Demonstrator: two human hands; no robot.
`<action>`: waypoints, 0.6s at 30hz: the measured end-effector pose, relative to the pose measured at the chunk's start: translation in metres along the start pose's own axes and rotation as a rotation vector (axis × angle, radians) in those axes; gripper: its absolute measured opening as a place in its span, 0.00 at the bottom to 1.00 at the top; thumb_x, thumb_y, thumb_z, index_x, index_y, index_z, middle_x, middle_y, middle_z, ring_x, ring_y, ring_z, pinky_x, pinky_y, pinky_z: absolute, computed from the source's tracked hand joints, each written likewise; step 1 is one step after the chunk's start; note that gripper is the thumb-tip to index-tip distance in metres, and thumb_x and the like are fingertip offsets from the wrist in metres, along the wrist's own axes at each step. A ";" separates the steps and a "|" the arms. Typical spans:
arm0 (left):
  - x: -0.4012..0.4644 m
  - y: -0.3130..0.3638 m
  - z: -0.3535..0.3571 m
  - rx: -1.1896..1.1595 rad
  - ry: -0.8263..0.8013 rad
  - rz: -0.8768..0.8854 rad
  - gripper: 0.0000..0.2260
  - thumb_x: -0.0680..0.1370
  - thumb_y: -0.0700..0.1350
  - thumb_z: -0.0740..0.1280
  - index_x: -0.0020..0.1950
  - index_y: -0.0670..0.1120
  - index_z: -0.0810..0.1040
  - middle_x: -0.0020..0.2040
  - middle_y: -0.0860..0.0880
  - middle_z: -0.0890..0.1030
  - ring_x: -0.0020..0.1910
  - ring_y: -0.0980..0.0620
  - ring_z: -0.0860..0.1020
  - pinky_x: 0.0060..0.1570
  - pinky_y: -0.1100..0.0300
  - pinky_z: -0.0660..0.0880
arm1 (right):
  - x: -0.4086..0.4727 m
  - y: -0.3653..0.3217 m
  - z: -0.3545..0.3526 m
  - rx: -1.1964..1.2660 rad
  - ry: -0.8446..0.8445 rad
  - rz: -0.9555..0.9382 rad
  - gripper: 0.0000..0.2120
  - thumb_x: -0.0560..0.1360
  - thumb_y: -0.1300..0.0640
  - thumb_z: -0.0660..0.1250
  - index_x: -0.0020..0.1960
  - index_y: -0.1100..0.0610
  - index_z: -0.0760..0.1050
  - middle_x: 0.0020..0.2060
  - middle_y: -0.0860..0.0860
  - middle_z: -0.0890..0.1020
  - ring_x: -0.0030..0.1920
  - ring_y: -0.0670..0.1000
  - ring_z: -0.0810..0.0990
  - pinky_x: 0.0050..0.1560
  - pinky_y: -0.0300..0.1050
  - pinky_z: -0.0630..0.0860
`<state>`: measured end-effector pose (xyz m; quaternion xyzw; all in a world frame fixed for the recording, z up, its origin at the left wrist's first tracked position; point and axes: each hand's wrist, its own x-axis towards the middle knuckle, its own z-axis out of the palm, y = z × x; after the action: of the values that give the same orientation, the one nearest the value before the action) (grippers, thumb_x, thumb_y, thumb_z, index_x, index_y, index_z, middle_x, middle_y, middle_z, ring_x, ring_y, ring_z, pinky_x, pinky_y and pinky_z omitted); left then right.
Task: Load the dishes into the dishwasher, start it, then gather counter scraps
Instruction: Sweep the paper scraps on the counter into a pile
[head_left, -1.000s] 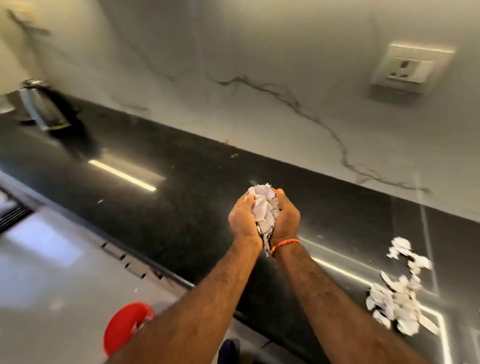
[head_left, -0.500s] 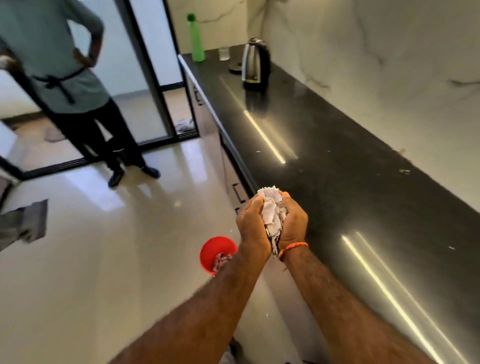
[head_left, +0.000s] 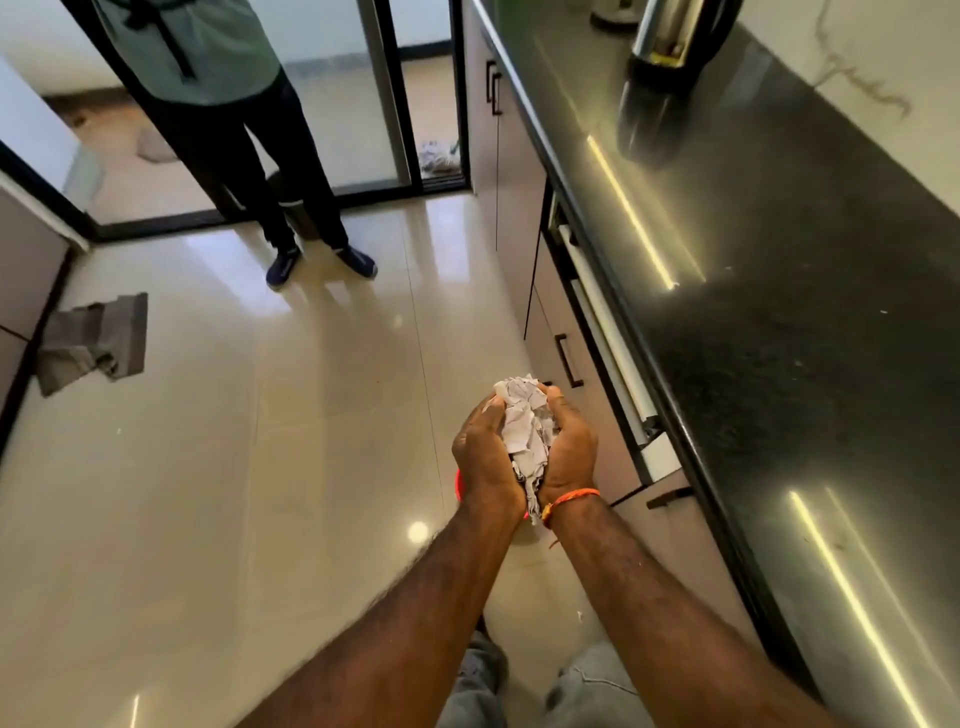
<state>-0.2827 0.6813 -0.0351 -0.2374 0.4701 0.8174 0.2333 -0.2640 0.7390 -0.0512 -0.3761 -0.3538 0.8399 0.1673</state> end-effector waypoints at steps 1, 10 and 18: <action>0.011 -0.001 -0.006 -0.001 0.018 -0.007 0.12 0.81 0.42 0.65 0.61 0.41 0.83 0.54 0.40 0.86 0.52 0.40 0.85 0.52 0.49 0.82 | 0.009 0.009 0.002 0.010 0.003 0.029 0.25 0.70 0.47 0.72 0.59 0.63 0.82 0.57 0.64 0.83 0.58 0.65 0.82 0.65 0.65 0.74; 0.157 -0.085 -0.071 -0.087 0.273 -0.174 0.13 0.76 0.42 0.70 0.58 0.39 0.84 0.55 0.37 0.85 0.54 0.37 0.84 0.58 0.44 0.80 | 0.131 0.125 -0.036 -0.048 0.105 0.250 0.25 0.69 0.51 0.73 0.60 0.67 0.80 0.57 0.66 0.82 0.59 0.67 0.81 0.64 0.62 0.76; 0.318 -0.218 -0.165 -0.130 0.372 -0.348 0.21 0.70 0.45 0.71 0.60 0.36 0.82 0.58 0.36 0.83 0.56 0.37 0.83 0.61 0.45 0.79 | 0.262 0.275 -0.113 -0.253 0.339 0.312 0.10 0.75 0.56 0.70 0.45 0.63 0.85 0.41 0.58 0.87 0.40 0.56 0.85 0.44 0.48 0.82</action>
<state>-0.3705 0.6849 -0.4454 -0.4754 0.4037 0.7356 0.2642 -0.3565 0.7445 -0.4371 -0.5792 -0.3607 0.7297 0.0444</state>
